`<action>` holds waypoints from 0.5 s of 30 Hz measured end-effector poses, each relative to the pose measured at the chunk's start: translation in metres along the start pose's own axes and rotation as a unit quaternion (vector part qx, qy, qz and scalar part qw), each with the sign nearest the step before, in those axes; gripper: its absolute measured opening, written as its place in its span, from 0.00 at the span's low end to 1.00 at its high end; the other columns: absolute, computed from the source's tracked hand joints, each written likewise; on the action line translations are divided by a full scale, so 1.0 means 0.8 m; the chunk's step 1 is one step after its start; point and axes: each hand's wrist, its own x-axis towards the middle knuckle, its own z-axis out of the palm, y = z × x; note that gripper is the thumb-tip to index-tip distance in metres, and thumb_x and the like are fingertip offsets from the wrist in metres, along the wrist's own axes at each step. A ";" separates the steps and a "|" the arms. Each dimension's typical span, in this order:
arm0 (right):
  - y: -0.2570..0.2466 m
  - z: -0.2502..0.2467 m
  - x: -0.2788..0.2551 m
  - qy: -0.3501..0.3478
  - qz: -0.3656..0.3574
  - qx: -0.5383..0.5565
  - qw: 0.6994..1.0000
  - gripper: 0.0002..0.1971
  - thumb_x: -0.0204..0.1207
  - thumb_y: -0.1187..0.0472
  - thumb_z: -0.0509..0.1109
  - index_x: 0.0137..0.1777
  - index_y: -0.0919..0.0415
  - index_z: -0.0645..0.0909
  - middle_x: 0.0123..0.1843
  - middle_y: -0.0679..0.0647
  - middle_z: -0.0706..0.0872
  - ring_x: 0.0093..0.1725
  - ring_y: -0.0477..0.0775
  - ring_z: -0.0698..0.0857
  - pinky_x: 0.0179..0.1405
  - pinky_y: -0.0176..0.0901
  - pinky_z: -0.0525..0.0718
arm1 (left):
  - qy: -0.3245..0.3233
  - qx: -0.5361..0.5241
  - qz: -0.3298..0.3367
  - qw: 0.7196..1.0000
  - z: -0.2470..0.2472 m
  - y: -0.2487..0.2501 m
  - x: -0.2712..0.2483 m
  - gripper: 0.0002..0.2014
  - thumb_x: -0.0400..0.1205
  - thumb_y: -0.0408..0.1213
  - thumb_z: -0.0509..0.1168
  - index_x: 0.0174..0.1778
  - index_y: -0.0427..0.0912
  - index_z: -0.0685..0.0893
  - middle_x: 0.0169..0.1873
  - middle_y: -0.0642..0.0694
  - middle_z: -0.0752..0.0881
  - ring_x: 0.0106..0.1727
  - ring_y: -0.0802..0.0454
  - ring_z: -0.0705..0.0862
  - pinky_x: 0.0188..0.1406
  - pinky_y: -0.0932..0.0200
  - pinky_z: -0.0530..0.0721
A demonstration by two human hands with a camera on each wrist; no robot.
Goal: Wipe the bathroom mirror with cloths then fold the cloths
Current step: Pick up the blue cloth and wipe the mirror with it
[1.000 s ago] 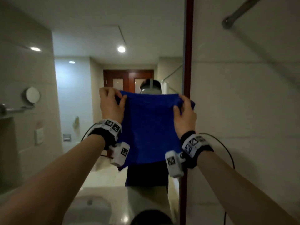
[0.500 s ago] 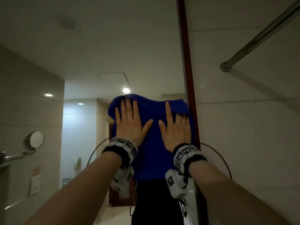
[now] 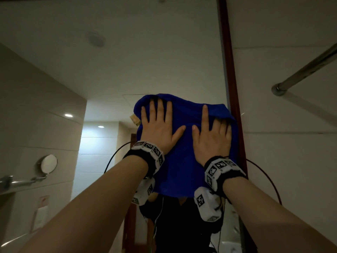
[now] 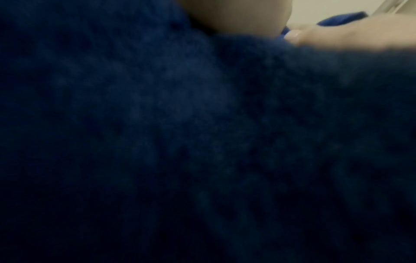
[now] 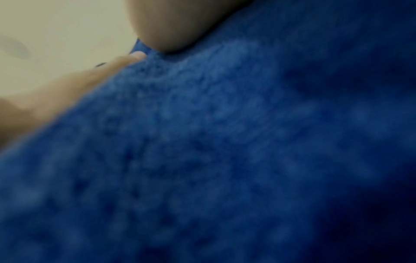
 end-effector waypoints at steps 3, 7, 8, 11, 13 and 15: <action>-0.005 0.000 0.006 -0.016 -0.012 -0.015 1.000 0.34 0.83 0.39 0.37 0.86 0.51 0.41 0.79 0.69 0.66 0.77 0.70 0.67 0.78 0.62 0.58 | 0.004 0.004 0.011 1.000 0.000 -0.003 0.002 0.42 0.80 0.68 0.36 0.84 0.43 0.44 0.84 0.36 0.45 0.84 0.38 0.42 0.79 0.32 0.40; -0.032 -0.002 0.015 -0.024 -0.015 -0.024 0.999 0.35 0.81 0.40 0.34 0.86 0.51 0.40 0.79 0.70 0.65 0.77 0.70 0.66 0.78 0.62 0.58 | 0.003 0.005 0.041 0.999 -0.004 -0.016 0.010 0.40 0.81 0.65 0.36 0.84 0.42 0.44 0.84 0.38 0.44 0.84 0.41 0.41 0.80 0.36 0.40; -0.042 -0.001 0.017 -0.023 -0.006 -0.024 0.999 0.35 0.80 0.40 0.34 0.86 0.51 0.41 0.80 0.70 0.65 0.78 0.70 0.65 0.78 0.62 0.57 | 0.005 0.001 0.060 0.998 -0.006 -0.022 0.013 0.38 0.83 0.63 0.38 0.84 0.42 0.44 0.84 0.38 0.43 0.84 0.42 0.40 0.81 0.37 0.39; -0.085 0.005 0.026 -0.026 0.012 -0.030 0.999 0.36 0.79 0.40 0.32 0.86 0.50 0.39 0.81 0.69 0.62 0.79 0.70 0.62 0.79 0.62 0.55 | 0.006 -0.012 0.098 0.995 -0.011 -0.058 0.023 0.34 0.86 0.57 0.42 0.85 0.44 0.43 0.84 0.41 0.41 0.84 0.45 0.40 0.81 0.42 0.36; -0.118 0.008 0.031 -0.035 0.012 -0.027 0.999 0.35 0.79 0.40 0.31 0.86 0.50 0.38 0.81 0.69 0.61 0.79 0.70 0.62 0.80 0.62 0.54 | -0.003 -0.016 0.085 0.996 -0.014 -0.091 0.023 0.34 0.86 0.58 0.42 0.84 0.45 0.42 0.84 0.43 0.40 0.84 0.46 0.38 0.80 0.44 0.35; -0.163 0.010 0.029 -0.047 0.002 -0.013 0.999 0.35 0.79 0.40 0.31 0.86 0.50 0.37 0.82 0.70 0.60 0.80 0.70 0.61 0.80 0.62 0.54 | -0.020 -0.013 0.066 0.998 -0.018 -0.140 0.018 0.35 0.85 0.60 0.40 0.84 0.45 0.41 0.84 0.43 0.38 0.84 0.47 0.37 0.81 0.44 0.36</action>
